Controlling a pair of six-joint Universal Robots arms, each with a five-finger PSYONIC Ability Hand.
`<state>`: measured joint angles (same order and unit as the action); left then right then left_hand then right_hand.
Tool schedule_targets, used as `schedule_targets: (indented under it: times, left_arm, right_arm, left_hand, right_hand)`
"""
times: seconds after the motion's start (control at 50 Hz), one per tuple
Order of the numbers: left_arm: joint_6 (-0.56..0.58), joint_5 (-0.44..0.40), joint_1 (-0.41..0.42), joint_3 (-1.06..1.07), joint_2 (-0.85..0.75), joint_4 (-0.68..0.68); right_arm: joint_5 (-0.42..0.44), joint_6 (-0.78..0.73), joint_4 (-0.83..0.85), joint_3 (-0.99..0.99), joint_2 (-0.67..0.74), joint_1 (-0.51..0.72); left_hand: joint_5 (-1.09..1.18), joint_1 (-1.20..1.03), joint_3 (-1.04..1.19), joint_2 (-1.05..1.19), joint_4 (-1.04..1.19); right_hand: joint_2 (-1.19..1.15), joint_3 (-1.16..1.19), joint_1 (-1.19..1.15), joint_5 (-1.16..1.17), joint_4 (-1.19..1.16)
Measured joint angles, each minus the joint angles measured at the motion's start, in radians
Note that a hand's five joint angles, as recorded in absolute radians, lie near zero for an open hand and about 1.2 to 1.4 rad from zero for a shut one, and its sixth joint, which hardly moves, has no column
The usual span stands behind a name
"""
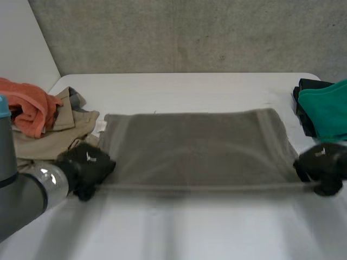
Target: Fold the laundry.
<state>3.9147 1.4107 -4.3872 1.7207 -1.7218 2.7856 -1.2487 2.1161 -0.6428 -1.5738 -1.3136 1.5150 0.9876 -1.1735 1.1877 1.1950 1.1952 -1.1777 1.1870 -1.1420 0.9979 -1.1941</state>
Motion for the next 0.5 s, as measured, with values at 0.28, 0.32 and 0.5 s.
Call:
schedule_targets:
  times: [0.28, 0.32, 0.5]
  left_arm:
    - [0.085, 0.054, 0.043, -0.382, -0.264, 0.214]
    - [0.075, 0.06, 0.045, -0.481, -0.296, 0.317]
    - [-0.058, 0.105, 0.031, -0.892, -0.342, 0.797]
  right_arm:
    - [-0.078, 0.101, 0.086, 0.372, 0.184, 0.15]
    - [-0.09, 0.168, 0.181, 0.46, 0.202, 0.174]
    - [-0.187, 0.465, 0.782, 0.723, 0.169, 0.236]
  left_hand:
    - [0.0, 0.0, 0.003, 0.001, 0.0]
    - [0.0, 0.0, 0.003, 0.002, 0.0]
    - [0.0, 0.0, 0.003, 0.002, 0.001]
  right_hand:
    - [0.0, 0.001, 0.0, 0.017, 0.0]
    - [0.0, 0.001, 0.0, 0.018, -0.001]
    - [0.0, 0.003, 0.0, 0.018, -0.001]
